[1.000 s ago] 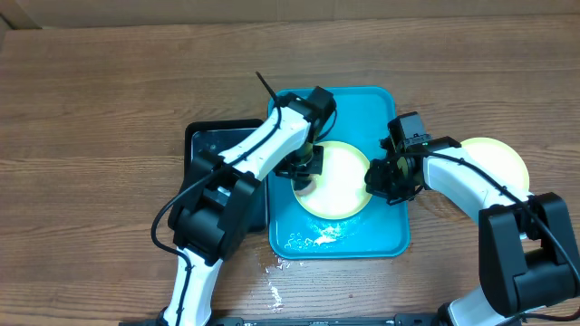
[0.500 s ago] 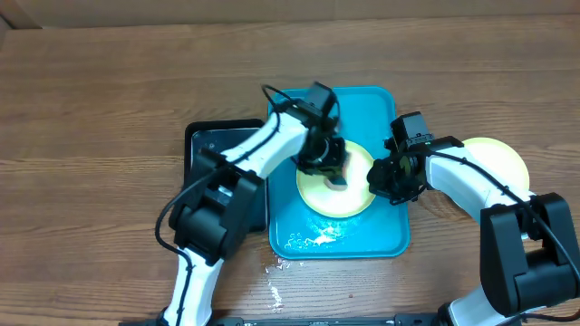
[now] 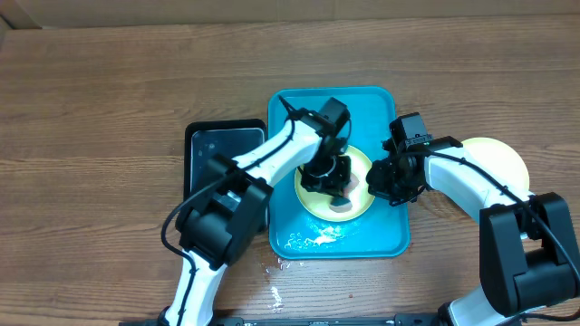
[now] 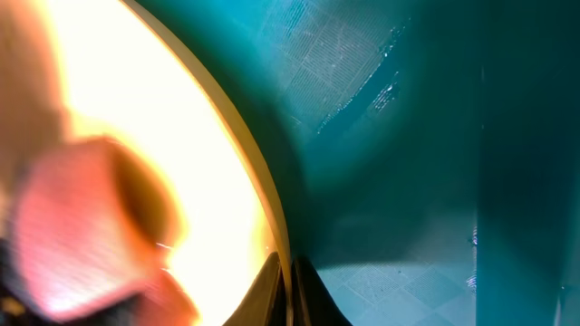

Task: Clean dirty plates on tray and stack at the side
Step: 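Scrub the last plate's blue stain with the sponge in the left gripper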

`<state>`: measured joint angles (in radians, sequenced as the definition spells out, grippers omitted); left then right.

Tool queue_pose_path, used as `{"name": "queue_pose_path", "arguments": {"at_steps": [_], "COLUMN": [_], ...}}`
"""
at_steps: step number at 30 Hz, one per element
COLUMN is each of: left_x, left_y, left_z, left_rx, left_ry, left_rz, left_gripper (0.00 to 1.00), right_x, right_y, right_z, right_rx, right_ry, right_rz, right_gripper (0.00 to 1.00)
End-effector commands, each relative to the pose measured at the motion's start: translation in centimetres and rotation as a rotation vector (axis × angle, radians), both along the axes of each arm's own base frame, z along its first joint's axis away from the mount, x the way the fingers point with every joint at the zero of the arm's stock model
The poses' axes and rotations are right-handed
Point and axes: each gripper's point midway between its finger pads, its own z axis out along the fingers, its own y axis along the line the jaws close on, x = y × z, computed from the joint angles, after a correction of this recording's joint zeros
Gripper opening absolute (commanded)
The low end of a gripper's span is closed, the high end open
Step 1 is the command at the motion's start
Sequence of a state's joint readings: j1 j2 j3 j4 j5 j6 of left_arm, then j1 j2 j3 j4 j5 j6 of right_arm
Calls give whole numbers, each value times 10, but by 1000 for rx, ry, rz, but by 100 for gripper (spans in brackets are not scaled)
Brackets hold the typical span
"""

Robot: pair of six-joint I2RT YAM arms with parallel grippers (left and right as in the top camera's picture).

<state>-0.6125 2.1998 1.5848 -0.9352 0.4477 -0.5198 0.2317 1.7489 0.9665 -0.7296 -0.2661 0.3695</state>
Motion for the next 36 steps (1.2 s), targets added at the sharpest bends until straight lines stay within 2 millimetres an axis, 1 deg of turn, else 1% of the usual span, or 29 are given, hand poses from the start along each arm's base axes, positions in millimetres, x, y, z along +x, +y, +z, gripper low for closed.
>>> {"name": "queue_pose_path", "arguments": {"at_steps": [1,4,6,8,10,13,15,18,23,28,30,32,34,36], "left_x": [35,51,64,66,64,62,60,59,63,54,51,51,53,59], "left_y": [73,98,108,114,120,121,113,89,24,-21,-28,-25,-14,7], "left_z": [-25,-23,-19,-16,-12,-7,-6,-6,2,16,19,17,11,4], "left_rx": [289,363,384,407,436,443,414,313,49,-138,-168,-152,-88,18], "left_ry": [-89,-133,-169,-175,-165,-148,-141,-136,-185,-177,-175,-178,-187,-204], "left_rz": [119,155,157,157,154,150,146,123,29,-24,-43,-42,-29,5], "left_gripper": [4,4,4,4,4,4,4,4,4,4,4,4,4,4], "right_x": [-5,-5,-5,-5,-5,-5,-5,-5,-5,-5,-5,-5,-5,-5], "right_y": [-3,-3,-3,-3,-3,-3,-3,-3,-3,-3,-3,-3,-3,-3], "right_z": [-6,-6,-6,-6,-6,-6,-6,-6,-6,-6,-6,-6,-6,-6], "right_rx": [-24,-24,-24,-24,-24,-24,-24,-24,-23,-23,-23,-23,-23,-24], "right_ry": [17,17,17,17,18,17,18,17,18,18,18,18,18,19], "right_rz": [14,14,14,14,14,14,14,14,13,13,13,13,13,13], "right_gripper": [4,4,4,4,4,4,4,4,4,4,4,4,4,4]}}
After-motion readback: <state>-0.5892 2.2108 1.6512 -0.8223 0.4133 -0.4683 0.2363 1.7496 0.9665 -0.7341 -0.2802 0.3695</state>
